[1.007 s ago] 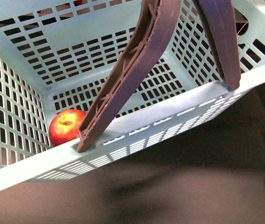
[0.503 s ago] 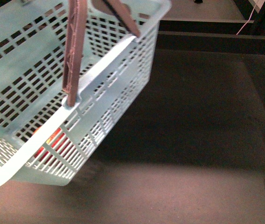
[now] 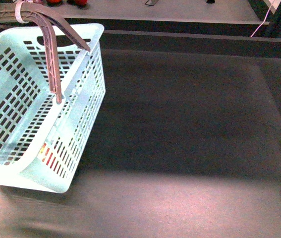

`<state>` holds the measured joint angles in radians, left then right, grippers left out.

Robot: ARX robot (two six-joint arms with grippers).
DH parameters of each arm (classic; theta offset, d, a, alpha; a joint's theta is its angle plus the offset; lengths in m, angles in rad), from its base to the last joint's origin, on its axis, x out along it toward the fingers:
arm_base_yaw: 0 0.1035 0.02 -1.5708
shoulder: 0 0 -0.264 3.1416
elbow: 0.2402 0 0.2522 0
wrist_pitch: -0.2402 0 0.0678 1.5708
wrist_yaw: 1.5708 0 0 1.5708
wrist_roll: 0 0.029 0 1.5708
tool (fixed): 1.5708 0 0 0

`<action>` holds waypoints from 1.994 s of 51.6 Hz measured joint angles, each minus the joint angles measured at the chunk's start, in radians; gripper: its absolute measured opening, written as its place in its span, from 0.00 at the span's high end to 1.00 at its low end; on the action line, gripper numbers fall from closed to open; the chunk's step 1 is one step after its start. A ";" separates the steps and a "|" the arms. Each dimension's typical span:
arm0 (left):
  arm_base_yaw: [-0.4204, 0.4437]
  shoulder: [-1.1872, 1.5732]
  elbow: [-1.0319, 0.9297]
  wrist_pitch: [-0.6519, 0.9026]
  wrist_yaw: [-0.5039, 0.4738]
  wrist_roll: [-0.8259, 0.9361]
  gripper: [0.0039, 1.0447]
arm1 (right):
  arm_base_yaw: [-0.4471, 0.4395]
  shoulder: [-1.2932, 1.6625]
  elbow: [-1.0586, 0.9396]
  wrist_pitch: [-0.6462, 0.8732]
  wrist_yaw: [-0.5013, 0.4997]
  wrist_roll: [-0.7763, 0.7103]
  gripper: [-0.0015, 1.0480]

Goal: Pick apple with right arm and hold basket with left

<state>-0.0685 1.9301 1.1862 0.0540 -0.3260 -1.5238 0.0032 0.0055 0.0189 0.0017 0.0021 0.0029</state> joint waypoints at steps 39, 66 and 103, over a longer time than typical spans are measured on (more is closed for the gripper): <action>-0.013 -0.023 -0.023 -0.077 0.003 -0.051 0.22 | 0.000 0.000 0.000 0.000 0.000 0.000 0.08; -0.041 -0.415 -0.183 -0.190 0.016 0.009 0.06 | 0.000 0.000 0.000 0.000 0.000 0.000 0.08; 0.063 -0.825 -0.936 0.793 0.321 1.500 0.97 | 0.000 0.000 0.000 0.000 0.000 0.000 0.08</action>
<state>-0.0055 1.1049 0.2504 0.8467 -0.0051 -0.0235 0.0032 0.0055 0.0189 0.0013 0.0025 0.0029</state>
